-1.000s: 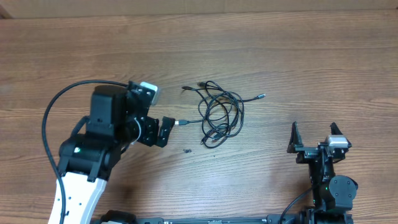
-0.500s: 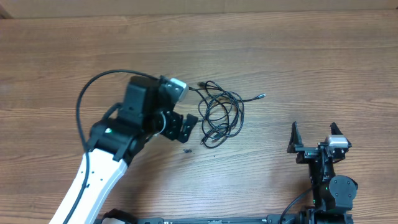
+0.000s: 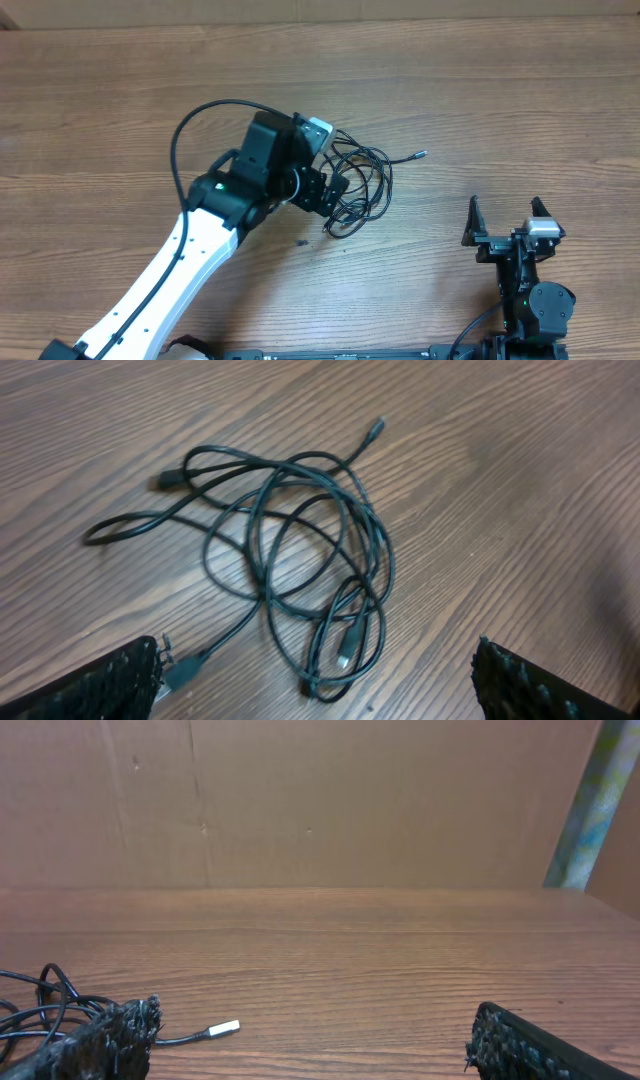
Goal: Untangle cables
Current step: 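Move the left gripper forward over the black cable tangle, then lower the left gripper into the tangle and close on a cable loop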
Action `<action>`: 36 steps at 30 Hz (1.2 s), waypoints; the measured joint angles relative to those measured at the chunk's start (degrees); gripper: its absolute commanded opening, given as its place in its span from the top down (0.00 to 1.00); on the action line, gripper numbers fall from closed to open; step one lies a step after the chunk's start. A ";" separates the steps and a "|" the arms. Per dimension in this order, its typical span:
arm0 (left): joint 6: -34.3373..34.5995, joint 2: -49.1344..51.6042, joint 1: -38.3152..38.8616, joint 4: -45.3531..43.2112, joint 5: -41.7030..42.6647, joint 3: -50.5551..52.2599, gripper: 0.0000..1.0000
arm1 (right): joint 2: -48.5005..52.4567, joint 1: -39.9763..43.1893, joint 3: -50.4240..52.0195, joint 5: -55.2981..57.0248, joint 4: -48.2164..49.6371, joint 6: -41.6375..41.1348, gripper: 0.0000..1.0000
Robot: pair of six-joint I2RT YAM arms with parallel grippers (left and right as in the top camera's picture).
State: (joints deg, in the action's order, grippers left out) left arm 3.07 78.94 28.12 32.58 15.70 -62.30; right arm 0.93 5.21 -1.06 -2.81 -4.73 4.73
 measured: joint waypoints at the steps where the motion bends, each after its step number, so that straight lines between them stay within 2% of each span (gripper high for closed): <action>1: 0.00 0.50 0.33 -0.57 0.09 0.00 0.00 | 0.00 0.00 0.00 0.00 0.00 0.02 0.00; 19: 0.00 10.34 1.90 -9.94 0.17 0.00 0.00 | 0.00 0.00 0.00 0.02 0.02 0.02 0.00; 36: 0.00 17.27 1.92 -11.65 -3.48 0.00 0.00 | 0.00 0.00 0.00 0.02 0.00 0.00 0.00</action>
State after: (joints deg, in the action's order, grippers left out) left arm 3.07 96.20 30.04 20.93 12.23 -62.30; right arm 0.93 5.21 -1.06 -2.79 -4.73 4.73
